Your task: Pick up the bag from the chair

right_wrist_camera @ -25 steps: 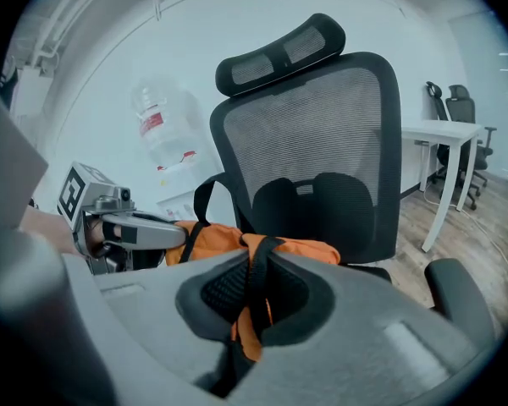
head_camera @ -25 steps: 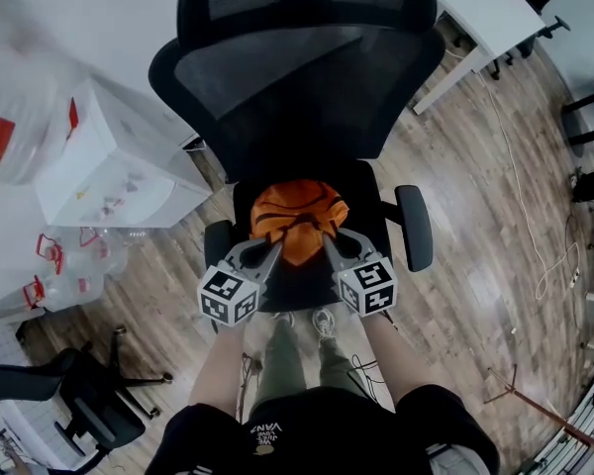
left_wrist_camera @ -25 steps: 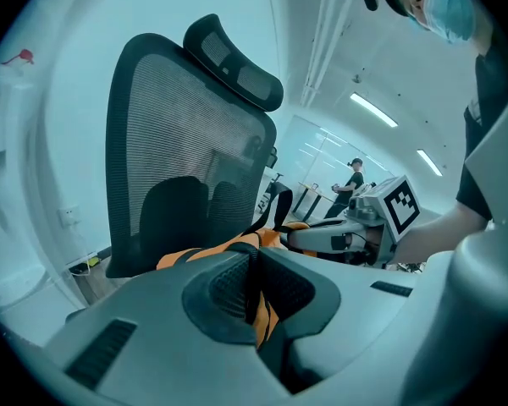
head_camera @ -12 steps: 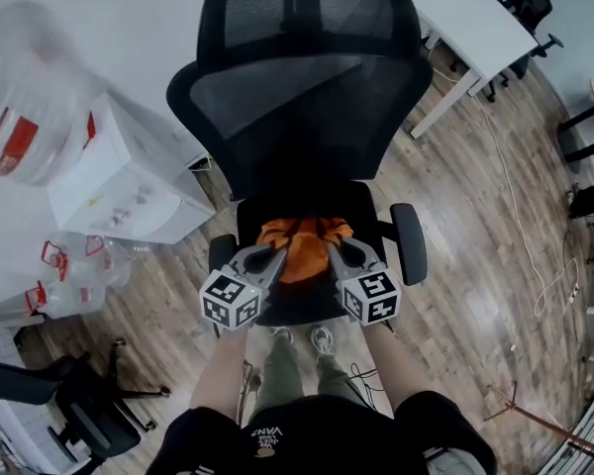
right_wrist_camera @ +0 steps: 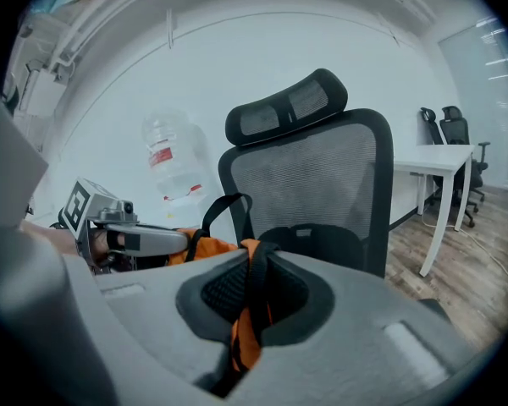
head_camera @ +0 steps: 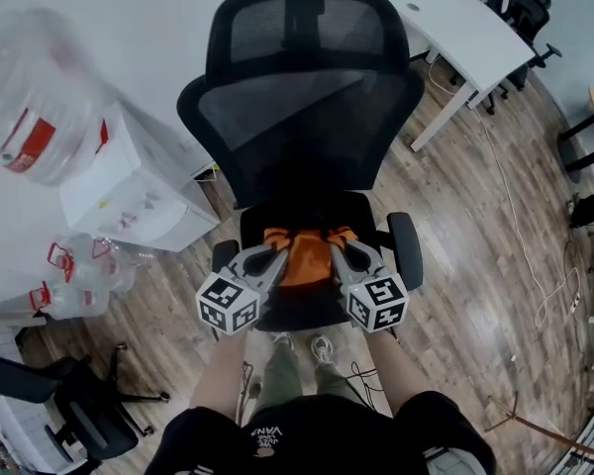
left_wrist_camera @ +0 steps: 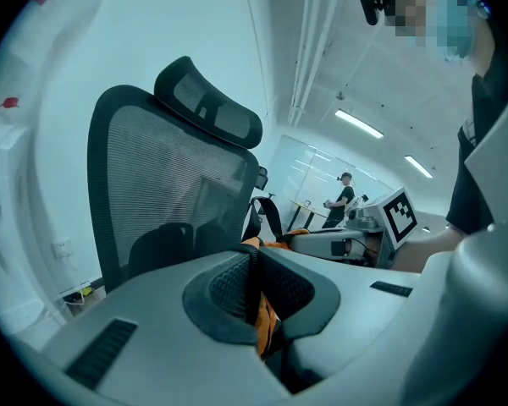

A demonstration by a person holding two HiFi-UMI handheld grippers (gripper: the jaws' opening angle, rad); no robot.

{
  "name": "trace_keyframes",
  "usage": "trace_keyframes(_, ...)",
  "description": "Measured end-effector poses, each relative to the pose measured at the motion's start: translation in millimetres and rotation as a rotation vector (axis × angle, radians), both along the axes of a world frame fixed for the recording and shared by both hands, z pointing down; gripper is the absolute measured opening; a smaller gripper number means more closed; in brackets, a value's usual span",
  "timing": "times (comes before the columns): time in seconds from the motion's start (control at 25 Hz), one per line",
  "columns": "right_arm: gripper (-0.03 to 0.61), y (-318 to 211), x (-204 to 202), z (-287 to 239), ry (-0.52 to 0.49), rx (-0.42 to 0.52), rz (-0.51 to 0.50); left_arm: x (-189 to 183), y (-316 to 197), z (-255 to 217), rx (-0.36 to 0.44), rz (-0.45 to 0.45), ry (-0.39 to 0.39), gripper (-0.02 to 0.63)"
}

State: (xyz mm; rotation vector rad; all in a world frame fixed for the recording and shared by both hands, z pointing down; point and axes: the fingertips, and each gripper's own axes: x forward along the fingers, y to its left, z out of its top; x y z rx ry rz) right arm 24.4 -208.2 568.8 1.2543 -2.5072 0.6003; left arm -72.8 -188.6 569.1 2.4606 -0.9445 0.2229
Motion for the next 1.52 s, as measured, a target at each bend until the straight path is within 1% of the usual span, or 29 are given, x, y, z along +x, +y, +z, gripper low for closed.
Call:
trace_keyframes(0.48,0.008,10.5,4.5,-49.7,-0.024,0.072,-0.004,5.0,14.3,-44.0,0.053,-0.016,0.008,0.020)
trace_keyframes(0.92,0.008,18.3,4.2,-106.6,-0.063,0.152,-0.027,4.6,21.3,-103.4,0.155,-0.039,0.006,0.020)
trace_keyframes(1.32,0.008,24.2,-1.8,-152.5,-0.080,0.228,-0.057,-1.6,28.7,-147.2,0.234,-0.065,-0.004,0.020)
trace_keyframes(1.52,0.008,31.5,-1.9,-177.1,-0.094,0.273,-0.065,-2.1,36.0,-171.9,0.286,-0.072,-0.010,0.020)
